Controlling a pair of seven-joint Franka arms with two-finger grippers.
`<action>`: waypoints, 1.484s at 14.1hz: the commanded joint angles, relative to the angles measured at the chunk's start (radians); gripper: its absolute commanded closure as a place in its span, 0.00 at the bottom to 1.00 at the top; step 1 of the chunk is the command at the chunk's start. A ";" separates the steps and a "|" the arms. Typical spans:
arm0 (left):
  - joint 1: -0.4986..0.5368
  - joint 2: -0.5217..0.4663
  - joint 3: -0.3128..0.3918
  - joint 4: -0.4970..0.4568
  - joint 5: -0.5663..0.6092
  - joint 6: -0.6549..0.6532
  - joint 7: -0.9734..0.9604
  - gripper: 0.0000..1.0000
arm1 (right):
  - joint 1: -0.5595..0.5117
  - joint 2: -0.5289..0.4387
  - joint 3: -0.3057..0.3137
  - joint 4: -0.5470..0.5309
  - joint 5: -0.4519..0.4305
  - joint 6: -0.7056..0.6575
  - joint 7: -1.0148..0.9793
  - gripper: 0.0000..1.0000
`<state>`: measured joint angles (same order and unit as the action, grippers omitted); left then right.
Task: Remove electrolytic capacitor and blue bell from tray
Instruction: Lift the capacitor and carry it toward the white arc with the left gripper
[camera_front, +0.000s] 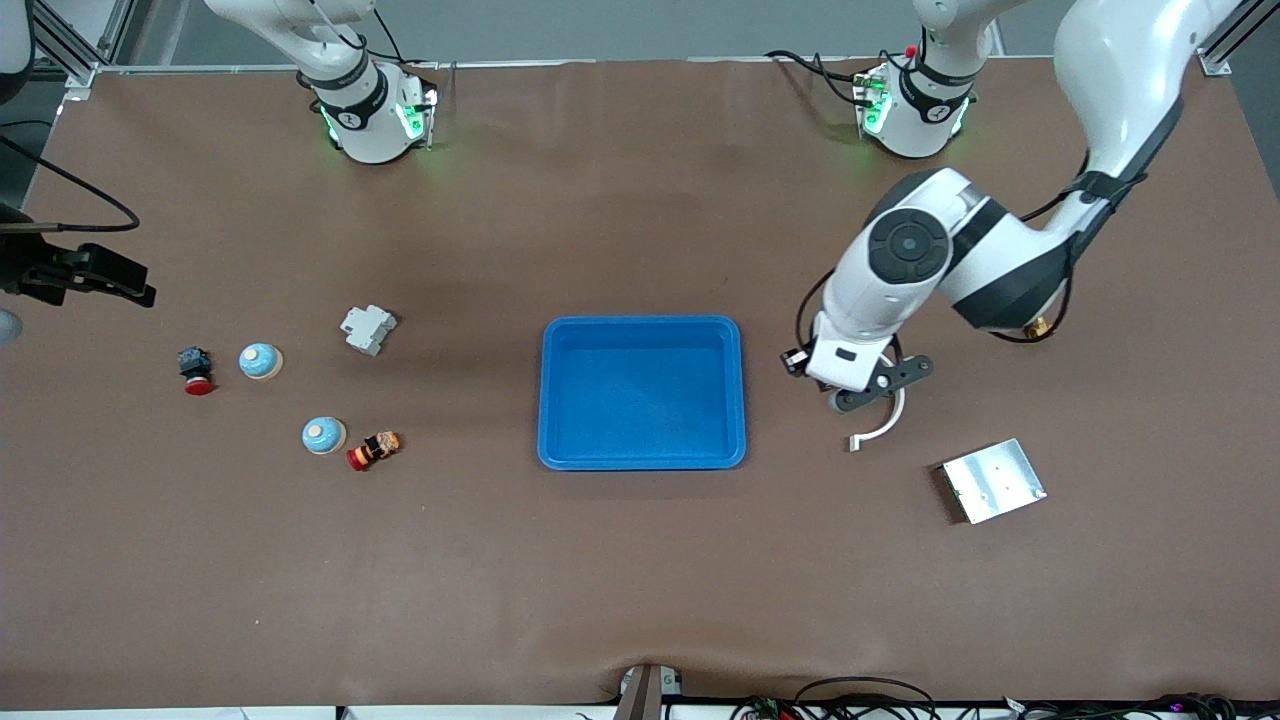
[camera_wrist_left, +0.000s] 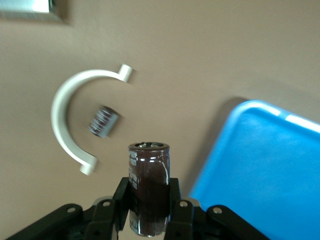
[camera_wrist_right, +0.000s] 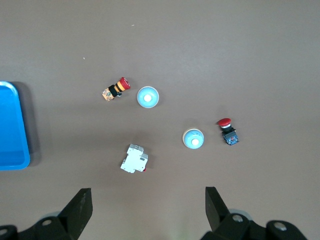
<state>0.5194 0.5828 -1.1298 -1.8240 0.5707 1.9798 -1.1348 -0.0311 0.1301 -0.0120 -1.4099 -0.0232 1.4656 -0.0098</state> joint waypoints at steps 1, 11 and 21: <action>0.173 -0.043 -0.097 -0.099 0.029 0.017 0.169 1.00 | -0.027 -0.003 0.015 0.011 0.002 -0.008 0.002 0.00; 0.620 0.020 -0.182 -0.400 0.380 0.309 0.395 1.00 | -0.029 -0.003 0.017 0.011 0.002 -0.008 0.007 0.00; 0.619 0.127 0.002 -0.465 0.526 0.470 0.467 1.00 | -0.032 -0.003 0.014 0.009 0.035 -0.008 0.007 0.00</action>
<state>1.1652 0.6944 -1.1541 -2.2945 1.0709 2.4343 -0.6805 -0.0441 0.1302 -0.0092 -1.4094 -0.0110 1.4662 -0.0099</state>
